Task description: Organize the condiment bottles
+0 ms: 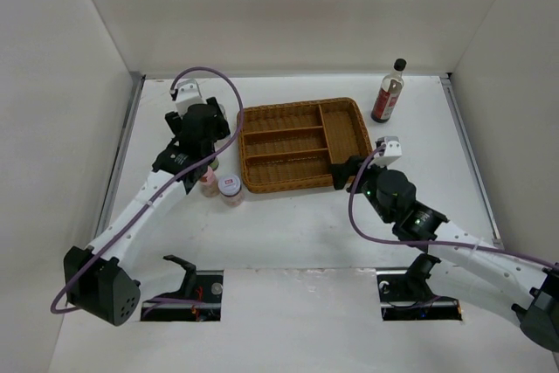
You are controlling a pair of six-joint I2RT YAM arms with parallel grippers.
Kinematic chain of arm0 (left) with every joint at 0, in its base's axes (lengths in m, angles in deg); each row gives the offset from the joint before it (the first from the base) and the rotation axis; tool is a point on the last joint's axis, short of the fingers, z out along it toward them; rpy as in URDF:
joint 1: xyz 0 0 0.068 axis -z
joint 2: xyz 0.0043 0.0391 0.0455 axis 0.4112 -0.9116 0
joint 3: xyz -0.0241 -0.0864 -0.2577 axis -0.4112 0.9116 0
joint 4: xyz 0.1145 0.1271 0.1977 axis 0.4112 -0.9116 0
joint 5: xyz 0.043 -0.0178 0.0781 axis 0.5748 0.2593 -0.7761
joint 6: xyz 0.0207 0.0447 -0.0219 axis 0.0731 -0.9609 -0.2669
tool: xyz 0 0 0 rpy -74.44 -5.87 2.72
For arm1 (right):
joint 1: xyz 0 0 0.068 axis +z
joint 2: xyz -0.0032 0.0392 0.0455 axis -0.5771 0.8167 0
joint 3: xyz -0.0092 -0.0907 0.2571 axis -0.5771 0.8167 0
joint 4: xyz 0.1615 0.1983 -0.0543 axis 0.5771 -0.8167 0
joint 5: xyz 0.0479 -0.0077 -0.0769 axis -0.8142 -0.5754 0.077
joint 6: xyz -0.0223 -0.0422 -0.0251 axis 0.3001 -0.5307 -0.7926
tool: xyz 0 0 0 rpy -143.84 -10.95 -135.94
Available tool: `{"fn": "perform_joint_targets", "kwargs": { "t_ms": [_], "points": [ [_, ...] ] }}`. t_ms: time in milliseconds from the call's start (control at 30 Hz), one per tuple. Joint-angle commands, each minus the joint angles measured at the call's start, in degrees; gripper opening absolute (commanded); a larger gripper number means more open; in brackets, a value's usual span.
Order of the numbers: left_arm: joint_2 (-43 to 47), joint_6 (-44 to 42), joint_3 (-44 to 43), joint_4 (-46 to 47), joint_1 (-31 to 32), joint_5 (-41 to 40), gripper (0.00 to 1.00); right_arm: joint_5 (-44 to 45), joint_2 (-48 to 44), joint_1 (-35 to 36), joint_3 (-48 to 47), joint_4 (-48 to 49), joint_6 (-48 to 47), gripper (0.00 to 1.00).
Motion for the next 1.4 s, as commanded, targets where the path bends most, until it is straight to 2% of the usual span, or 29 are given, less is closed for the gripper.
{"fn": "perform_joint_targets", "kwargs": {
  "t_ms": [0,233,400,733,900,1100,1300,1367],
  "points": [
    [0.2,-0.2,0.8,1.8,-0.2,0.9,0.67,-0.5,-0.1,-0.2,-0.7,4.5,-0.1,0.74],
    [-0.4,-0.3,3.5,3.2,-0.7,-2.1,0.63,-0.5,0.0,-0.1,-0.8,4.6,-0.1,0.76],
    [-3.7,-0.6,3.8,5.7,-1.6,-2.3,0.53,-1.4,0.5,0.2,-1.1,4.6,-0.2,0.72],
    [-6.1,-0.8,4.2,7.7,-3.4,-3.6,0.57,-1.6,0.5,0.3,-0.9,4.7,-0.1,0.73],
    [-7.8,-0.8,4.9,9.0,-4.1,-3.4,0.56,-1.6,0.8,0.4,-0.9,4.7,0.1,0.73],
    [-8.5,-0.9,5.4,10.5,-4.9,-3.6,0.5,-1.6,1.1,0.6,-0.9,4.7,0.1,0.73],
    [-8.2,-1.3,5.9,12.3,-5.4,-4.4,0.35,-1.6,1.3,1.3,-0.7,5.4,0.0,0.73],
    [-8.5,-1.6,5.9,12.3,-5.4,-4.7,0.33,-1.6,0.9,1.4,-0.6,5.3,0.0,0.73]
  ]
}}
